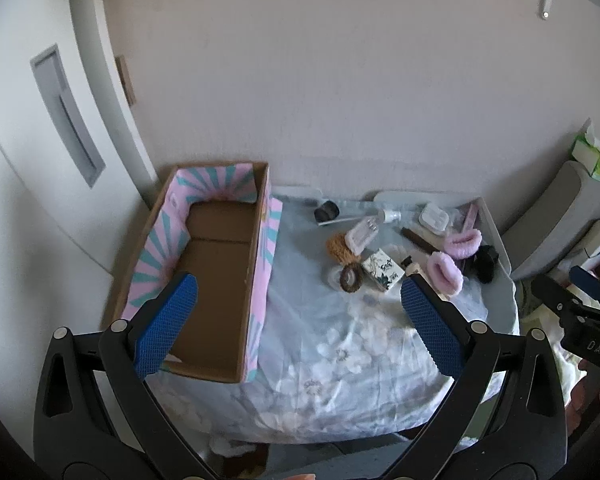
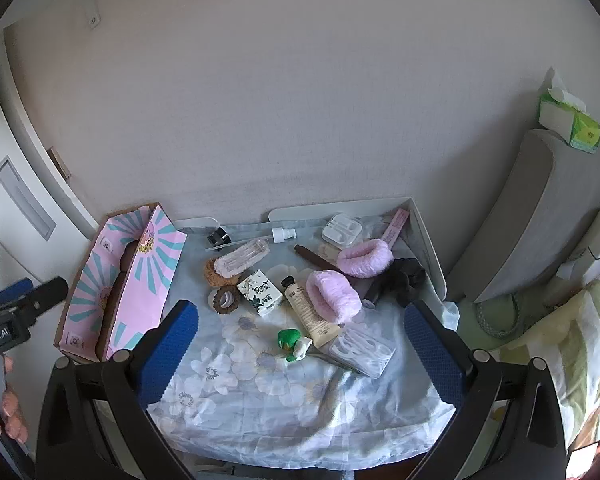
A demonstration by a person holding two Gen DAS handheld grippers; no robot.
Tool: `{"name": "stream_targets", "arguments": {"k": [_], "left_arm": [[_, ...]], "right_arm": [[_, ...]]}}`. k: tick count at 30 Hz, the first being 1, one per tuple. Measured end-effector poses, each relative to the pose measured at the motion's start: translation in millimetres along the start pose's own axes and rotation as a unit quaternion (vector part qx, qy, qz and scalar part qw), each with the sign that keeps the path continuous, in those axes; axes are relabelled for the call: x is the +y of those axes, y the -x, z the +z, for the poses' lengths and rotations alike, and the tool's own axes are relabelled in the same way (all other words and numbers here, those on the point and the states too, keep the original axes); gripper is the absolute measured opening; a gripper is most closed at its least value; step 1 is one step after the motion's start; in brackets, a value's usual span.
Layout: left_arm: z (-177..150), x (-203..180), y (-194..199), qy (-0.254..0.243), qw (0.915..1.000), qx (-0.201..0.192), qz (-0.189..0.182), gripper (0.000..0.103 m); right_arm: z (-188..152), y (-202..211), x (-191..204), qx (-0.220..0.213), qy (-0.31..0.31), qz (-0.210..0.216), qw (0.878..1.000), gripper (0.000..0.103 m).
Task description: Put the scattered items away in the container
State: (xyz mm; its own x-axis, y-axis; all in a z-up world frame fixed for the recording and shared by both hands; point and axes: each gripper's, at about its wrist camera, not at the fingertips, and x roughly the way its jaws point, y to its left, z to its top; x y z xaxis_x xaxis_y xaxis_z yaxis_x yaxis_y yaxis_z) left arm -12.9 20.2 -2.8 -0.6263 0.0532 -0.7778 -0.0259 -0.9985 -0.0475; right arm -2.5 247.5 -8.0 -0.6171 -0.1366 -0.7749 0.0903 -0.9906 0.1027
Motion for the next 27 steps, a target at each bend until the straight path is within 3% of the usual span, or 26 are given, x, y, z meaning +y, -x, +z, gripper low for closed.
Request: {"name": "stream_targets", "arguments": {"k": [10, 27], "left_arm": [[-0.7, 5.1, 7.9, 0.011, 0.9998, -0.013, -0.007, 0.102], [-7.7, 5.9, 9.3, 0.01, 0.9999, -0.002, -0.003, 0.102]], "right_arm": [[-0.7, -0.3, -2.9, 0.002, -0.001, 0.004, 1.0, 0.103], [-3.5, 5.2, -2.9, -0.005, -0.001, 0.008, 1.0, 0.103]]}}
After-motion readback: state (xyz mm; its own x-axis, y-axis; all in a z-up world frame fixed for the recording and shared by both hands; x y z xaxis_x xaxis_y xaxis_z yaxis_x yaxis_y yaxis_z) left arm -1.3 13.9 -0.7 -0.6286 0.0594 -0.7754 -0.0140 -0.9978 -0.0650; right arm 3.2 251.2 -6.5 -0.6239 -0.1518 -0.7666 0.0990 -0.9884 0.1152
